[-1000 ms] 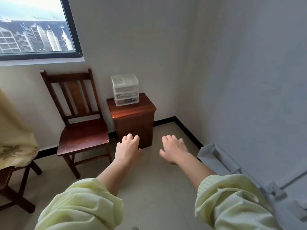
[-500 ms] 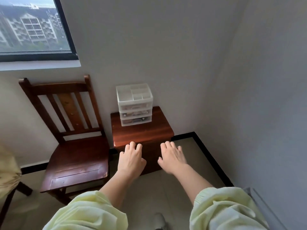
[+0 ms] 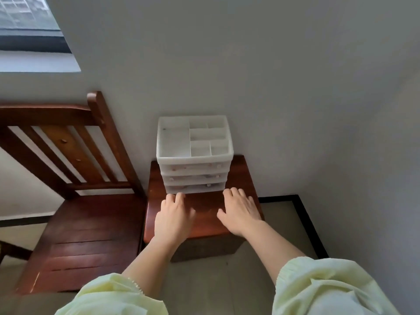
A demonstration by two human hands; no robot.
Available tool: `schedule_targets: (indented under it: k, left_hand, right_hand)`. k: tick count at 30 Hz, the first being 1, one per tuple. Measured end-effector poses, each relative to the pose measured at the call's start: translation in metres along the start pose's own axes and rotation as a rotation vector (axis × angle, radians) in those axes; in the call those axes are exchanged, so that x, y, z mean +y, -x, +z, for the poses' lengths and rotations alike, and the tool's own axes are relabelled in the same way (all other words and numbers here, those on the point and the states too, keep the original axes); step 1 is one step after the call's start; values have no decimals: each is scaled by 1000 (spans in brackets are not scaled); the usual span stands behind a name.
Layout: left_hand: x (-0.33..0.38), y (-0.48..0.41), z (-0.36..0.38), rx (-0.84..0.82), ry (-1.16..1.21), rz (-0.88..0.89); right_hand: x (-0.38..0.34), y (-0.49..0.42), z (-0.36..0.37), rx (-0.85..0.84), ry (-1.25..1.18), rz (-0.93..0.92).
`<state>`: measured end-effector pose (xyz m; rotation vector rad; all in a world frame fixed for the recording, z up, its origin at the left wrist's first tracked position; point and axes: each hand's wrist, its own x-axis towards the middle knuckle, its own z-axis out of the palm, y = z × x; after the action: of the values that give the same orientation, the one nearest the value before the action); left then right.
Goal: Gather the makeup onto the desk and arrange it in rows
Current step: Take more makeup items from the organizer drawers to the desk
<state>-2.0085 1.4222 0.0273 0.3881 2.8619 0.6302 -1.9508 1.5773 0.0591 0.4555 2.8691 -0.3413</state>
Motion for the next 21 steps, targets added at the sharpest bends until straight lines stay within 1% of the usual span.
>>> schedule_targets:
  k: [4,6,8,12,15,18,21]
  left_hand:
    - [-12,-47,15,-37,141,-67]
    - [-24,-77,24,-54,217,-92]
    - [-33,-99,30,-51,331,-124]
    - [-46,-119,37,-43,549,-227]
    - [-52,-126,43,-39,640,-295]
    - [-55,-132,48,-25,749,-354]
    - [-59,-136,53,-41,846,-407]
  right_hand:
    - [-4,-53,18,-38,-123,18]
    - [-10,-83,32,-71,-229,42]
    - [-17,-106,46,-100,-394,102]
    - [-35,-134,70,-153,-870,351]
    - [-48,-149,79,-187,-1335,589]
    - [-52,-162,80,-116,-1725,797]
    - [-51,-165,78,-62,-2006,893]
